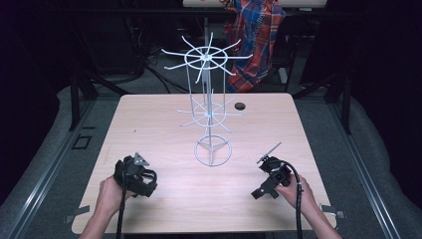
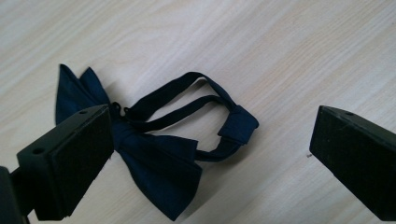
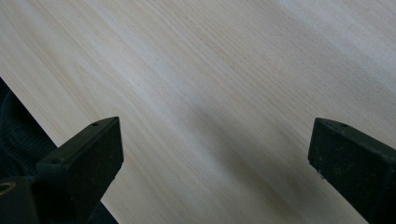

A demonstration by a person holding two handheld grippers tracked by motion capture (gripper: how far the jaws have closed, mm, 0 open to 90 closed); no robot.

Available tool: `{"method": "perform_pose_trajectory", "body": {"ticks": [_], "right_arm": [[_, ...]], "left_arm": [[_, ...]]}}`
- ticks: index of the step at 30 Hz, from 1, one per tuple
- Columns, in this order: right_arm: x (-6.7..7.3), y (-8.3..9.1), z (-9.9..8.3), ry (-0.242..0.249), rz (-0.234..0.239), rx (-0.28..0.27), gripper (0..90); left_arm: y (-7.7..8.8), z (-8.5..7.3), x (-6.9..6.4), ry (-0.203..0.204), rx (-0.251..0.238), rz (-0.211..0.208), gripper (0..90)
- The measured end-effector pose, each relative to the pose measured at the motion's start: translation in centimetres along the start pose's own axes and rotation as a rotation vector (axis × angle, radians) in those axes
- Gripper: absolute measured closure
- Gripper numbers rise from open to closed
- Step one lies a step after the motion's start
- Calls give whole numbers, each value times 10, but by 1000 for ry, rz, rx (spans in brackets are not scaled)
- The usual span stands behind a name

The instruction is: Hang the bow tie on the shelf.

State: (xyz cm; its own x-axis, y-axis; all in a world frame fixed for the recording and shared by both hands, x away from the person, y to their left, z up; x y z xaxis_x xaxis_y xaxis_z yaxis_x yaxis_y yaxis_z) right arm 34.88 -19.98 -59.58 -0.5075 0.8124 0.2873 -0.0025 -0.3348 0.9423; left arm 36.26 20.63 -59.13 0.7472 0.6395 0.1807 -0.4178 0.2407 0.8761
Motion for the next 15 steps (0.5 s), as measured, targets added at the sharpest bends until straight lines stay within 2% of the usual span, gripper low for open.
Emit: {"method": "perform_pose_trajectory", "body": {"ticks": [3,4,10,11,13,15], "right_arm": [[0,1,-1,-5,3,5,29],[0,1,-1,-5,3,1,29],[1,-1,0,-8,14,4,30],[1,-1,0,-8,14,4,30],[1,-2,0,-8,13,8,31],[0,-2,0,-6,12,11,31]], "left_arm": [[0,0,-1,0,-10,-8,139],[-1,0,-2,2,-5,-26,148],[-6,-3,-6,-7,21,-50,307],[-7,-3,-7,-6,25,-55,307],[-8,-4,-7,-3,30,-54,400],[-10,-4,-8,9,37,-65,452]]}}
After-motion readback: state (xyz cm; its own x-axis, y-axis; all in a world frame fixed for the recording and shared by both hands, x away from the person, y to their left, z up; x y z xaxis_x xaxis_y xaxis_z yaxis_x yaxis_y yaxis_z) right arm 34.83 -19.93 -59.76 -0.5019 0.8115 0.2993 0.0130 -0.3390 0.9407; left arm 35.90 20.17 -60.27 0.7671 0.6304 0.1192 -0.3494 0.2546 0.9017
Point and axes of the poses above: each handheld gripper's, and its own axes: y roughly backward along the jaws, z roughly out of its top, x roughly to its left, the point moved 7 cm from there along -y, roughly forward along the jaws, and after that the axes turned 10 degrees about -y, right-handed, at the moved point
